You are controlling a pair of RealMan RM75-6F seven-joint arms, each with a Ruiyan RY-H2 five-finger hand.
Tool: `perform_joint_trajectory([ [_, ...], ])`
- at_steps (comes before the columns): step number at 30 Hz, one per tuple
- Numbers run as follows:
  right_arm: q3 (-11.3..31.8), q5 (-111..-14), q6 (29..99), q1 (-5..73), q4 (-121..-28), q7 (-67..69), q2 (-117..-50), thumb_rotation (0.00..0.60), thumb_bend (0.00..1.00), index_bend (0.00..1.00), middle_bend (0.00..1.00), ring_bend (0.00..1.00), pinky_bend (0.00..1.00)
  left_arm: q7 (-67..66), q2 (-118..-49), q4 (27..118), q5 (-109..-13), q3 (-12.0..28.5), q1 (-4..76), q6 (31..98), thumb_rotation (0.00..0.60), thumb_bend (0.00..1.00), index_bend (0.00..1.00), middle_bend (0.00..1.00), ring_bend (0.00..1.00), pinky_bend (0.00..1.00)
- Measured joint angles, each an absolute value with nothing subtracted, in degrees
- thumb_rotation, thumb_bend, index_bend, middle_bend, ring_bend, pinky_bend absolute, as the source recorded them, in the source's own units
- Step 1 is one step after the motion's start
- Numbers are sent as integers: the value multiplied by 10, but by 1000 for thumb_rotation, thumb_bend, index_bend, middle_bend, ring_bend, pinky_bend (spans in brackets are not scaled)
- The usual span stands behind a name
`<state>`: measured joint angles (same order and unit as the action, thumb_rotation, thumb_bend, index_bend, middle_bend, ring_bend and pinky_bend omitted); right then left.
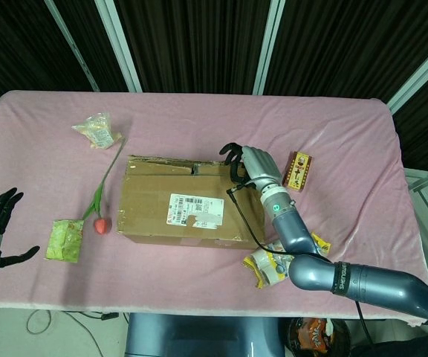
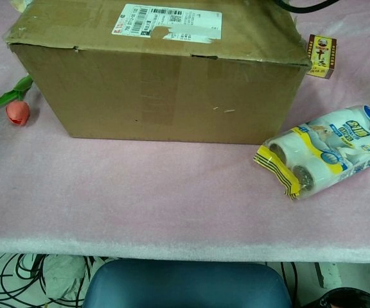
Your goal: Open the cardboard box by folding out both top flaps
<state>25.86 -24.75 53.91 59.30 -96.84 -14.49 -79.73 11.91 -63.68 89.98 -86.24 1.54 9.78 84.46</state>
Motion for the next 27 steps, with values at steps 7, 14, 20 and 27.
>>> perform_joint_trajectory([
  [7, 246, -239, 541, 594, -976, -150, -800, 600, 830, 325, 425, 389, 402, 121, -636, 901, -862, 17, 97, 841, 600, 103, 0, 0, 0, 0],
  [14, 243, -231, 542, 594, -979, -142, -807, 600, 830, 325, 476, 447, 438, 125, -635, 902, -858, 20, 96, 838, 600, 103, 0, 0, 0, 0],
  [20, 246, -234, 549, 595, -985, -140, -809, 600, 830, 325, 534, 501, 446, 128, -634, 903, -856, 22, 96, 835, 600, 103, 0, 0, 0, 0],
  [27, 248, -235, 556, 596, -996, -138, -807, 600, 830, 325, 536, 510, 446, 132, -634, 904, -854, 24, 96, 833, 600, 114, 0, 0, 0, 0],
])
